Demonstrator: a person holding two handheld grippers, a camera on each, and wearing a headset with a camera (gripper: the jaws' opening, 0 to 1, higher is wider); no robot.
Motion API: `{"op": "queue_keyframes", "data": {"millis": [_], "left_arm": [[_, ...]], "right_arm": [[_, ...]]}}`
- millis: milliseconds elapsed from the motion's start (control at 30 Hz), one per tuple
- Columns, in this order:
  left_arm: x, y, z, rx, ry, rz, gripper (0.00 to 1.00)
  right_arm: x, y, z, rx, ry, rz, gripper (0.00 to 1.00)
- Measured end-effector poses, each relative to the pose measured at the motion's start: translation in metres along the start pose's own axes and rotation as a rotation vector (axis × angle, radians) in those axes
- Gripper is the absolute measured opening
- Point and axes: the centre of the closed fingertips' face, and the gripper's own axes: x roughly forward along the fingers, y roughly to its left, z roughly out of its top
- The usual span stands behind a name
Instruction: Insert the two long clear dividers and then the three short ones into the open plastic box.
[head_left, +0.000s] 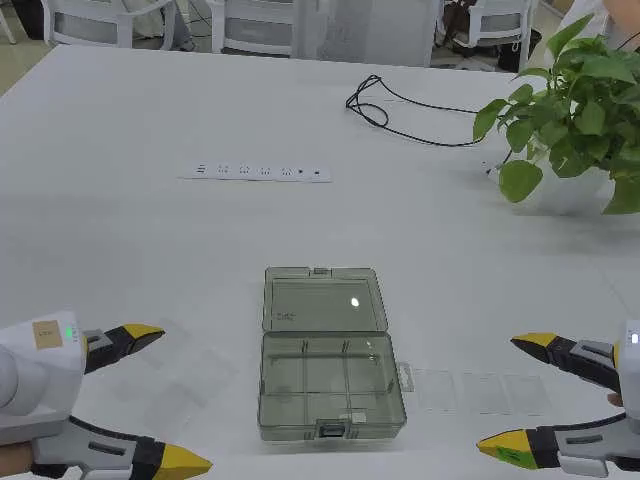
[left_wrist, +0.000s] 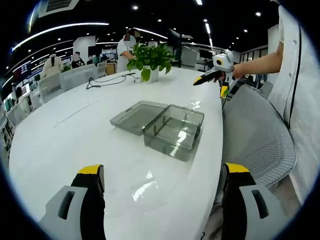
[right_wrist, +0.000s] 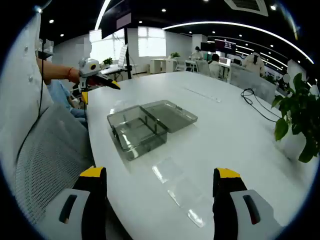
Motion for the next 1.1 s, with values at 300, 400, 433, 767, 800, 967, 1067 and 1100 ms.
{"op": "queue_keyframes", "data": {"millis": [300,400,433,767,800,967,1067,1100], "left_arm": [[0.003,0.0,0.006,0.019,-0.004,-0.006,1.0],[0.004,-0.002,0.008,0.021,-0.012,-0.008,1.0],[0.005,-0.002,0.008,0.02,-0.012,-0.009,1.0],[0.009,-0.009,0.013,0.017,-0.026,-0.01,1.0],[0.01,-0.01,0.013,0.016,-0.026,-0.01,1.0],[0.012,-0.015,0.011,0.008,-0.026,-0.014,1.0],[0.013,-0.016,0.01,0.006,-0.025,-0.016,1.0],[0.014,-0.016,0.009,0.01,-0.022,-0.017,1.0]], "right_arm": [[0.001,0.002,0.003,-0.009,-0.006,-0.001,0.88],[0.0,0.004,0.004,-0.006,-0.01,-0.005,0.88],[-0.001,0.005,0.004,-0.006,-0.01,-0.005,0.88],[-0.003,0.007,0.003,-0.003,-0.014,-0.009,0.87],[-0.003,0.007,0.003,-0.001,-0.014,-0.008,0.87],[-0.003,0.008,0.003,-0.001,-0.017,-0.006,0.87],[-0.003,0.008,0.003,0.001,-0.019,-0.006,0.87],[-0.003,0.008,0.003,0.0,-0.019,-0.007,0.87]]}}
